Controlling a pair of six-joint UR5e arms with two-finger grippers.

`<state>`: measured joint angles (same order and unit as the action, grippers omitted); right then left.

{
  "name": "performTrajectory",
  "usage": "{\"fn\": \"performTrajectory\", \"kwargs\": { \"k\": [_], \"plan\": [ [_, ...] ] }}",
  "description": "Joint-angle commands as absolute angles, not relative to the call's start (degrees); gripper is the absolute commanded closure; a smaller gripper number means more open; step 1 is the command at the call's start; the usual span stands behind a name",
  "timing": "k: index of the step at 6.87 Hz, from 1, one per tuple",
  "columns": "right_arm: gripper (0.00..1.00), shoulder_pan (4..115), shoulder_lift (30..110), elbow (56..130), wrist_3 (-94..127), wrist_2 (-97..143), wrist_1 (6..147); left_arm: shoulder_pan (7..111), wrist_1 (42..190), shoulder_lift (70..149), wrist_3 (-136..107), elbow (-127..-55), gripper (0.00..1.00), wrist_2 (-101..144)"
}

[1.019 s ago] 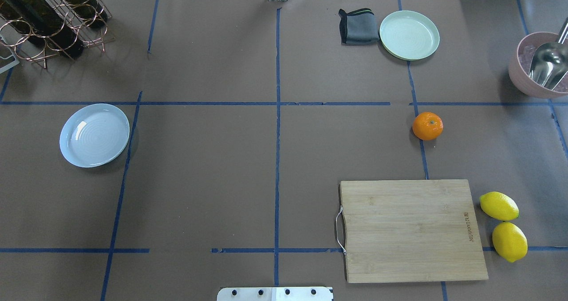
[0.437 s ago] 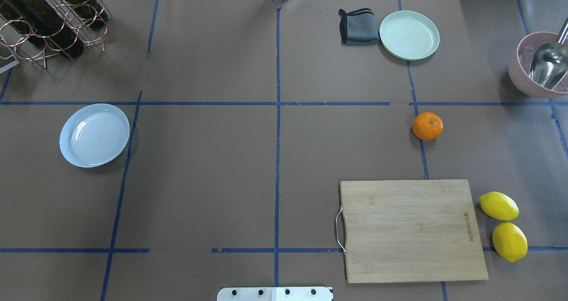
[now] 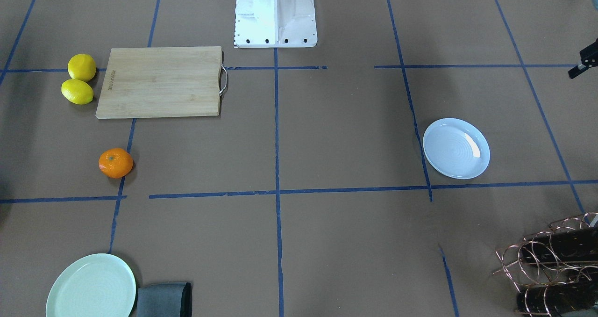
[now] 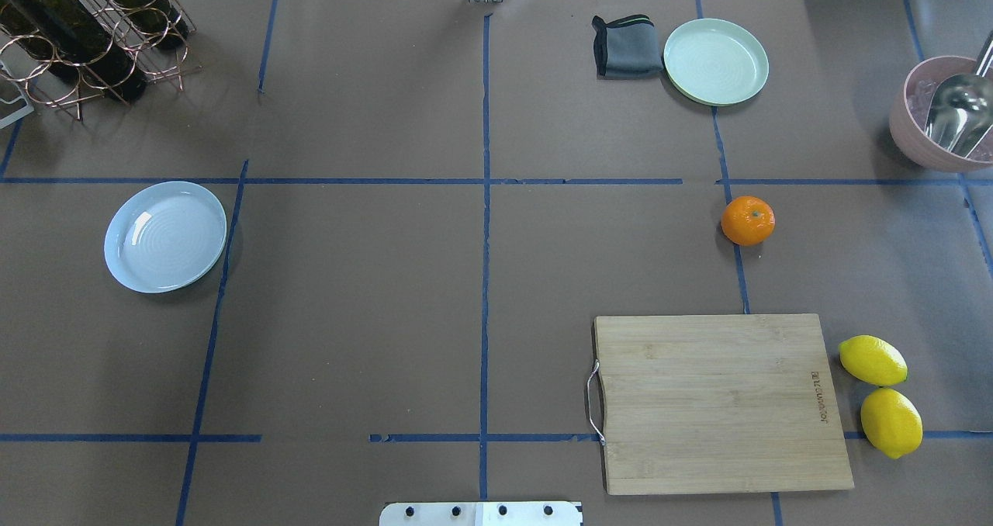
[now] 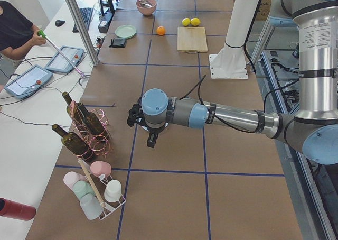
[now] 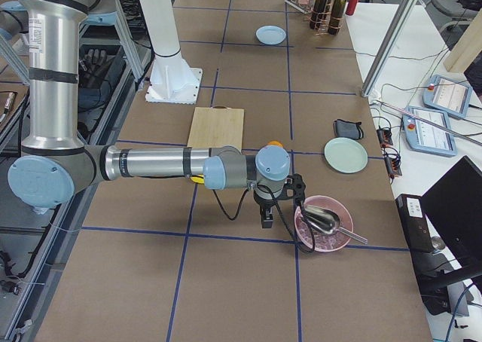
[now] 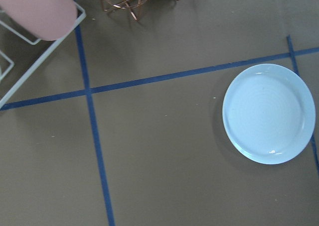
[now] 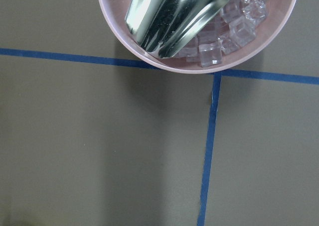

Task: Pick orange to plate

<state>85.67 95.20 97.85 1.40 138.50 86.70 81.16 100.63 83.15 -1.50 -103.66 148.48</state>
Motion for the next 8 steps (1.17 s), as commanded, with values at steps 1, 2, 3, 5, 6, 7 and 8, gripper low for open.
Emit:
{"fn": "performTrajectory", "kwargs": {
  "k": [1,2,3,5,6,7,8],
  "plan": [
    [0.0,84.0,95.7,97.9,1.0,138.5,85.1,71.5,115.9,84.9,-18.7,-96.7,0.0,145.1],
    [0.0,82.5,95.7,97.8,1.3,138.5,85.1,65.6,121.4,85.6,-25.7,-94.9,0.01,133.5],
    [0.0,82.5,95.7,97.3,1.3,138.6,85.2,63.8,123.3,88.3,-32.8,-92.2,0.01,132.5],
    [0.0,82.4,95.7,96.9,1.5,139.8,85.2,60.6,123.3,92.5,-36.3,-88.2,0.03,132.0],
    [0.0,82.3,95.7,96.7,1.4,139.9,85.2,58.4,123.3,93.6,-36.3,-86.7,0.06,131.9],
    [0.0,82.3,95.7,96.5,1.5,139.9,85.2,56.7,123.2,95.1,-36.3,-85.1,0.07,131.8],
    [0.0,82.3,95.7,96.5,1.5,139.9,85.2,55.6,123.4,95.4,-36.2,-83.8,0.14,131.8]
  ]
}}
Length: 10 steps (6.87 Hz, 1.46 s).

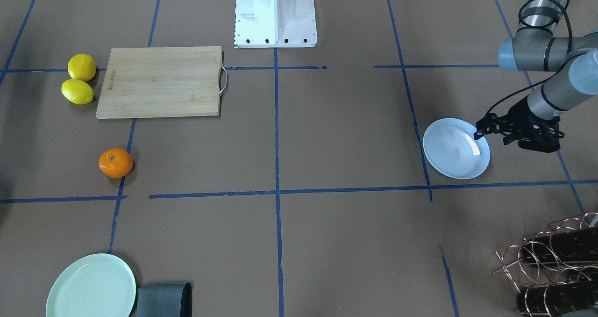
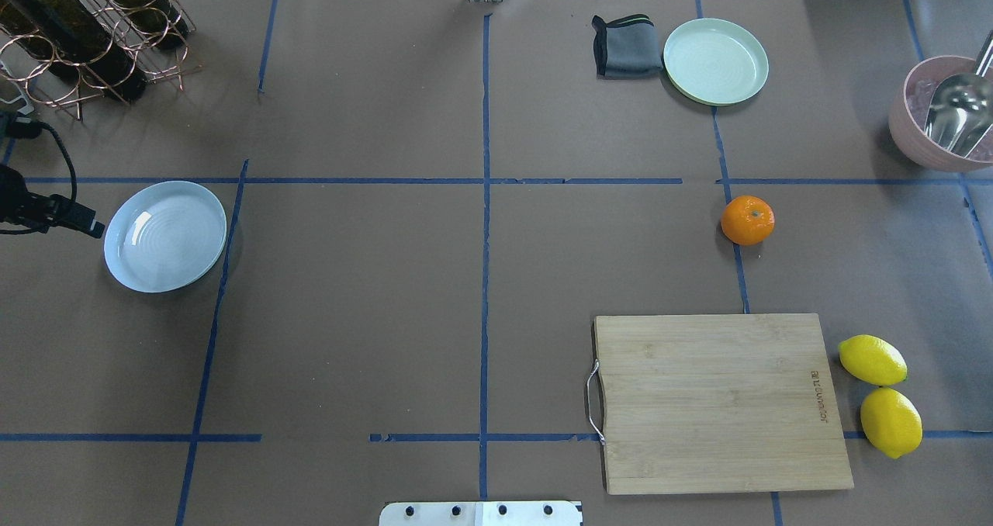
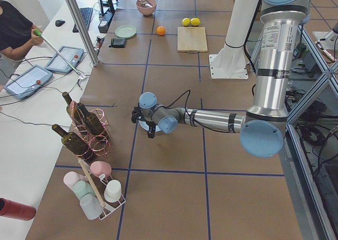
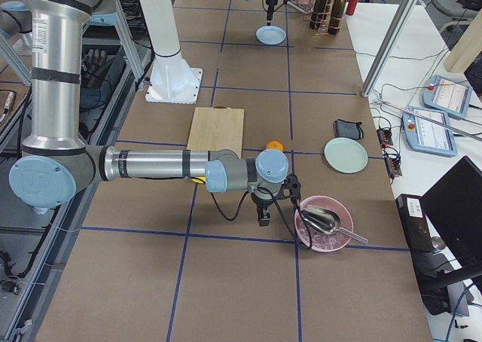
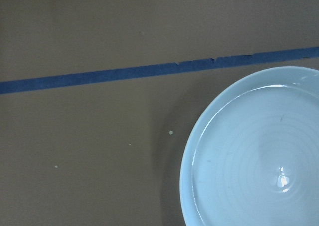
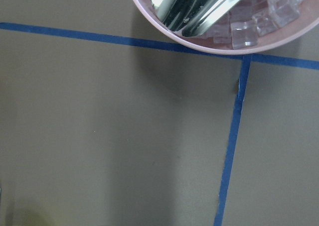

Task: Pick orange to plate
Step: 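Reach the left gripper to the light blue plate rim and grip it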

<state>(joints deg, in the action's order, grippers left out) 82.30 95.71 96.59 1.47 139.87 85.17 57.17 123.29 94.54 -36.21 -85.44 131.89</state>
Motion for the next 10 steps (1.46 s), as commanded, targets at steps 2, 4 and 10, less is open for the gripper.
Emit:
{"fn": "performTrajectory", "kwargs": {
  "k": [2,4,10],
  "plan": [
    [0.0,82.3,95.7,96.5,1.5,140.0,85.2,54.8,123.3,96.1,-36.1,-83.2,0.36,130.4],
    [0.0,82.2,95.7,96.5,1.4,140.8,85.2,54.8,123.4,96.1,-35.6,-84.0,1.0,130.8],
    [0.0,82.2,95.7,96.6,1.5,141.9,85.1,54.8,123.4,99.1,-48.3,-92.7,1.0,133.2]
  ]
}}
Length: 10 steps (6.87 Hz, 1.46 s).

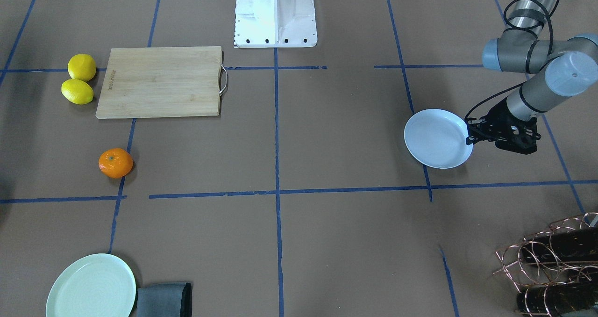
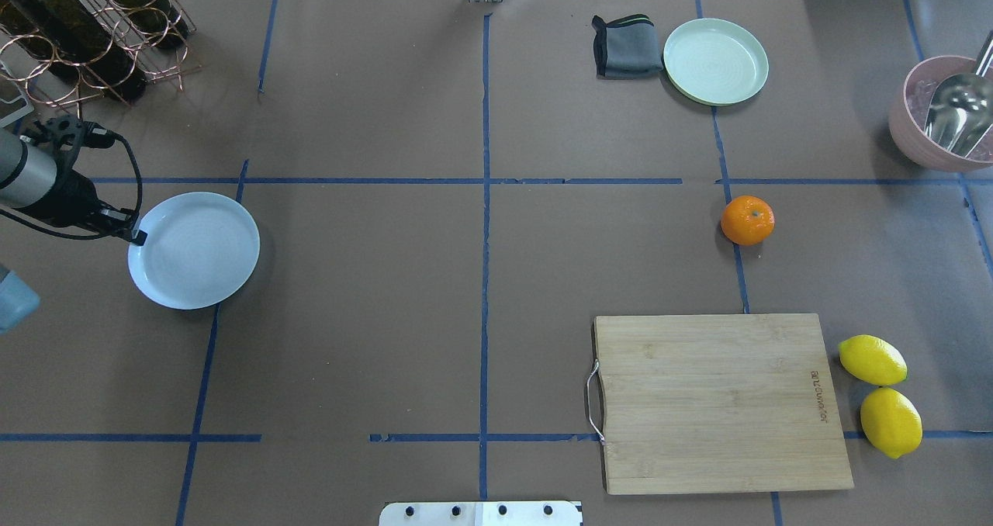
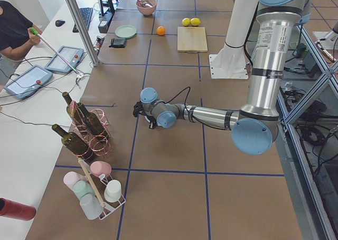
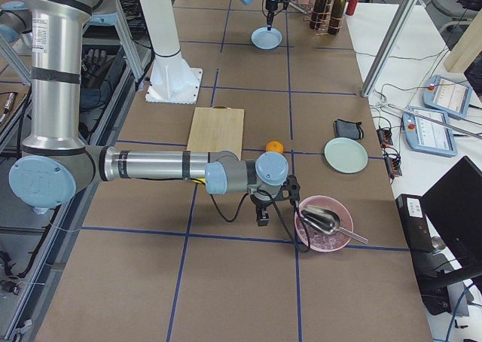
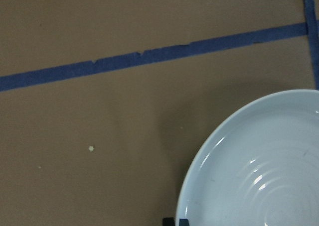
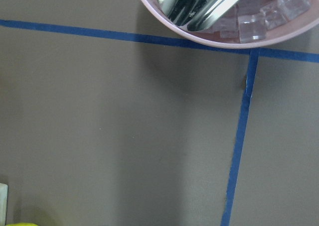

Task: Pick orange to plate
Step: 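Reach the left gripper to the light blue plate rim and grip it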

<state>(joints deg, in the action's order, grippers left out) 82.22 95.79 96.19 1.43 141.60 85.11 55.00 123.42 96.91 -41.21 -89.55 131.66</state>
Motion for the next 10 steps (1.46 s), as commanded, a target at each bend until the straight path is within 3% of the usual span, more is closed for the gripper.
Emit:
{"fn": "performTrajectory", "kwargs": {
  "k": [1,4,7,9,10],
  "plan": [
    [0.0,82.3,95.4,97.1,1.6,141.9,85.1,54.8,123.4,104.8,-57.5,-92.6,1.0,136.2],
    [0.0,81.0,95.1,97.6,1.8,144.2,82.3,35.4,123.4,122.9,-83.2,-87.6,1.0,123.2],
    [0.0,79.5,94.9,97.9,3.1,144.5,82.2,33.6,129.6,125.6,-84.1,-80.4,1.0,118.8],
    [0.0,76.3,93.4,97.8,11.0,144.3,78.0,32.1,129.7,125.3,-84.1,-80.2,0.99,117.2],
    [0.0,73.3,91.5,97.7,18.6,143.7,74.7,32.1,129.7,125.2,-83.9,-80.3,0.61,117.2]
  ]
}}
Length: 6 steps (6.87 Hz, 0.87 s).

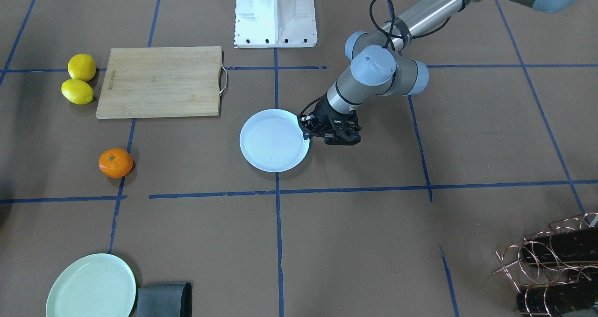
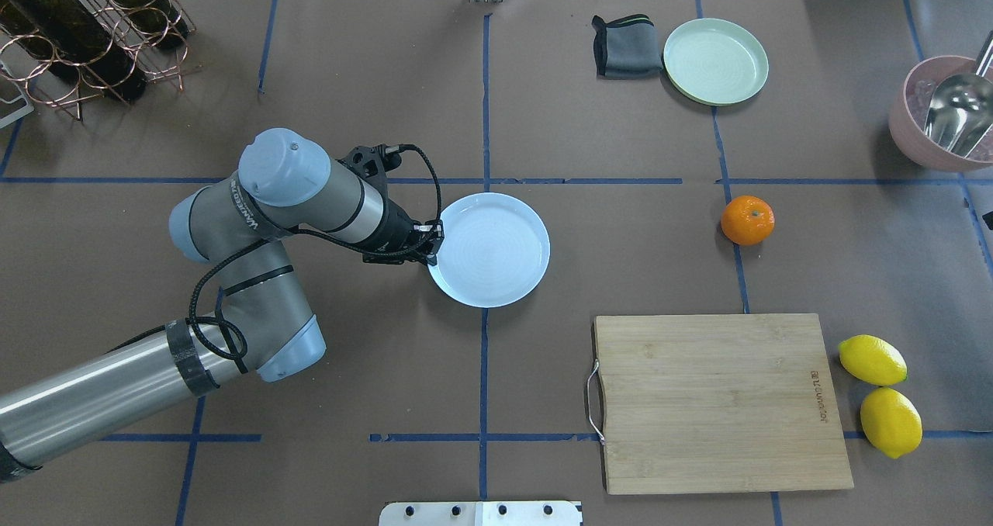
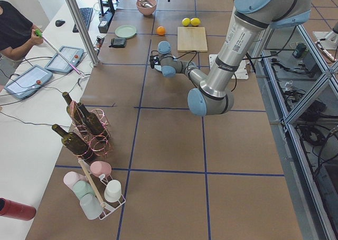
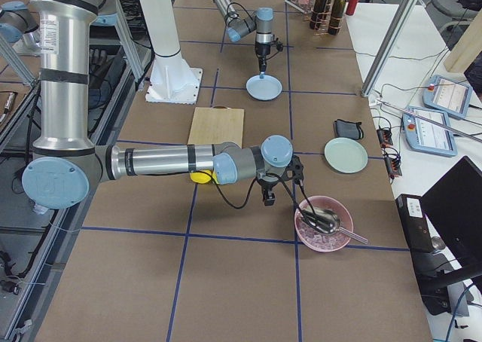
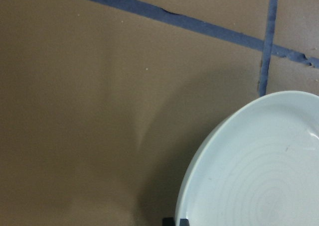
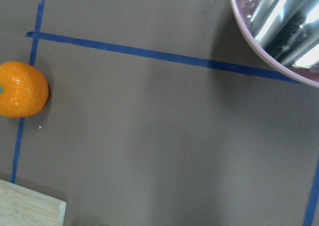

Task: Pick orange to plate
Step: 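Hold the plate with the left gripper while the right gripper reaches toward the orange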

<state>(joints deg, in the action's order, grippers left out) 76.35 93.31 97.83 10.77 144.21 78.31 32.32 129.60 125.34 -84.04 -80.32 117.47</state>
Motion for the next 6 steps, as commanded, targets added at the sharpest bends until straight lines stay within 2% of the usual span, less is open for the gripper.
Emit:
{"fn": "performTrajectory", "kwargs": {
  "k": [1,2,3,6],
  "plan": [
    [0.0,70.6,88.7,97.9,26.6,143.1,73.1,32.3,129.6,125.1,-84.0,-82.2,0.27,117.2],
    [0.0,66.7,85.8,98.4,34.5,140.1,72.6,32.5,129.6,124.9,-84.0,-83.6,0.16,117.2],
    [0.0,61.9,81.9,99.0,43.6,134.1,71.9,32.5,129.6,124.9,-84.0,-83.6,0.14,117.2],
    [0.0,50.7,79.3,100.8,53.3,121.1,72.0,32.5,129.6,124.7,-84.0,-83.9,0.12,117.1]
  ]
}}
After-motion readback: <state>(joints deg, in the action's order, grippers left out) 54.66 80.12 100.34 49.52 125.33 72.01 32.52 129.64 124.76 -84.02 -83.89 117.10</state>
